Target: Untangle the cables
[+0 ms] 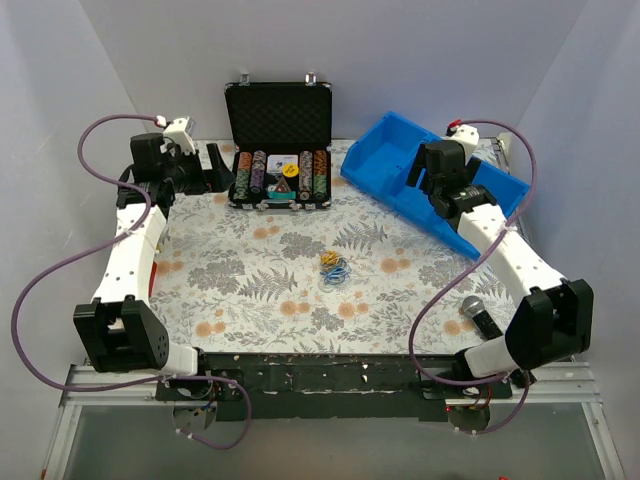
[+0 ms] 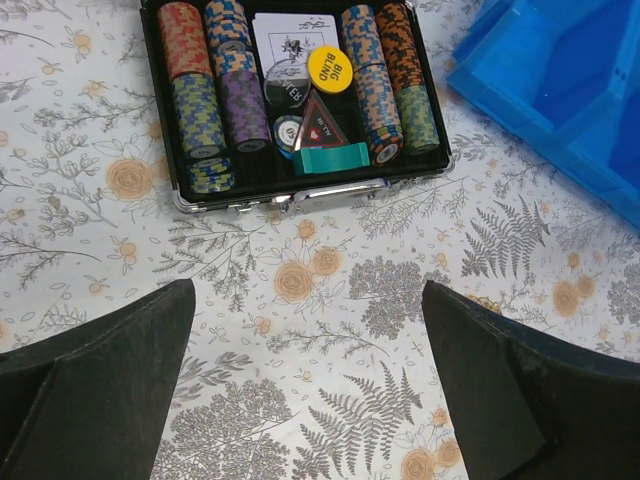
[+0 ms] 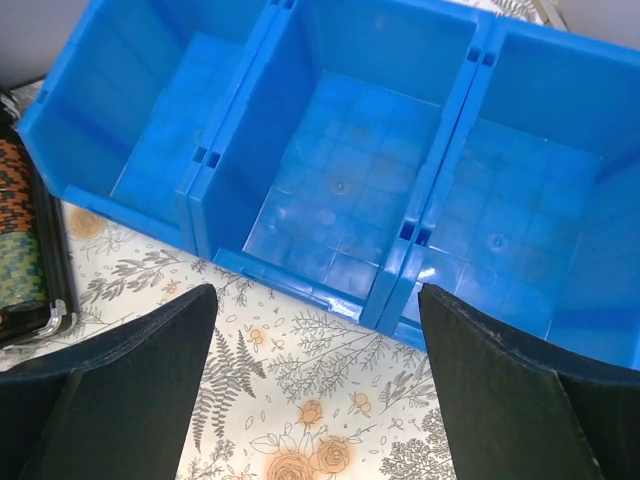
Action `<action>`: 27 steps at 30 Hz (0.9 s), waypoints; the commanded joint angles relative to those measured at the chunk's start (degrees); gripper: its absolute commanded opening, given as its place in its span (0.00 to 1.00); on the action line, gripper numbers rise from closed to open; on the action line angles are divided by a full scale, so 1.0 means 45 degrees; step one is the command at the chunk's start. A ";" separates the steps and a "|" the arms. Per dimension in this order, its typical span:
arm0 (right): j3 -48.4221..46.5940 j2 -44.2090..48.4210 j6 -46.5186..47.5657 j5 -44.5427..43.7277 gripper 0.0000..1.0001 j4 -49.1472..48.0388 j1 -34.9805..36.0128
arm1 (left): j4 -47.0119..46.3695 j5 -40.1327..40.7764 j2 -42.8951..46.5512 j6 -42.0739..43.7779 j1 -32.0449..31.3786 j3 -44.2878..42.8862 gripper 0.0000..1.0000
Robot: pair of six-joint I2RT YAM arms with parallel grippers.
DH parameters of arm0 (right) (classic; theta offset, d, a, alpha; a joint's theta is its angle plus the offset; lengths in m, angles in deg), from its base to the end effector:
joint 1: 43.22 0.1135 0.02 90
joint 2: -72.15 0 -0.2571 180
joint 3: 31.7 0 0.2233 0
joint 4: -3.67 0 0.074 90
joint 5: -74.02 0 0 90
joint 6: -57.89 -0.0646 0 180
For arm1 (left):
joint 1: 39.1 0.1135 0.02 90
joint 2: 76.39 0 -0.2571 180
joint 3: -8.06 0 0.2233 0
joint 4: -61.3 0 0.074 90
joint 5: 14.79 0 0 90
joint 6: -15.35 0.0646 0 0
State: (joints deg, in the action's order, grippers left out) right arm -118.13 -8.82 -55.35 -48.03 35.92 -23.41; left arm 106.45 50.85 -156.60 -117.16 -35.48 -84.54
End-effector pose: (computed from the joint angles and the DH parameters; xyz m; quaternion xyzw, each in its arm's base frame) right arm 0.3097 0.0751 0.3306 0.1691 0.8139 -0.0339 0.5548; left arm 0.3072 -0.0073 0.3429 -0.2432 0.8291 -0.3305 0.3799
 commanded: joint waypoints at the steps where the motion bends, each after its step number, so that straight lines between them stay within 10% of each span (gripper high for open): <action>1: -0.0740 -0.0814 -0.0615 -0.0183 0.91 -0.0226 0.0089 | -0.0299 -0.1105 -0.0087 -0.0264 -0.0003 0.0316 0.98; 6: -0.1401 -0.1984 -0.0889 0.0033 0.91 -0.0636 0.0089 | -0.0553 -0.4546 -0.0262 0.0810 -0.0236 0.1098 0.98; 27: -0.7456 -0.9349 -0.1652 -0.1373 0.85 0.0554 0.0089 | -0.2370 -0.0408 -0.1941 0.1495 -0.3867 0.1998 0.98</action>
State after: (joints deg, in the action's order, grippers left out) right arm -146.35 -49.02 -61.76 -51.05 38.48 -23.21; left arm 97.88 45.82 -162.91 -112.33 -49.49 -74.42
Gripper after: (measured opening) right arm 0.887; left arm 0.981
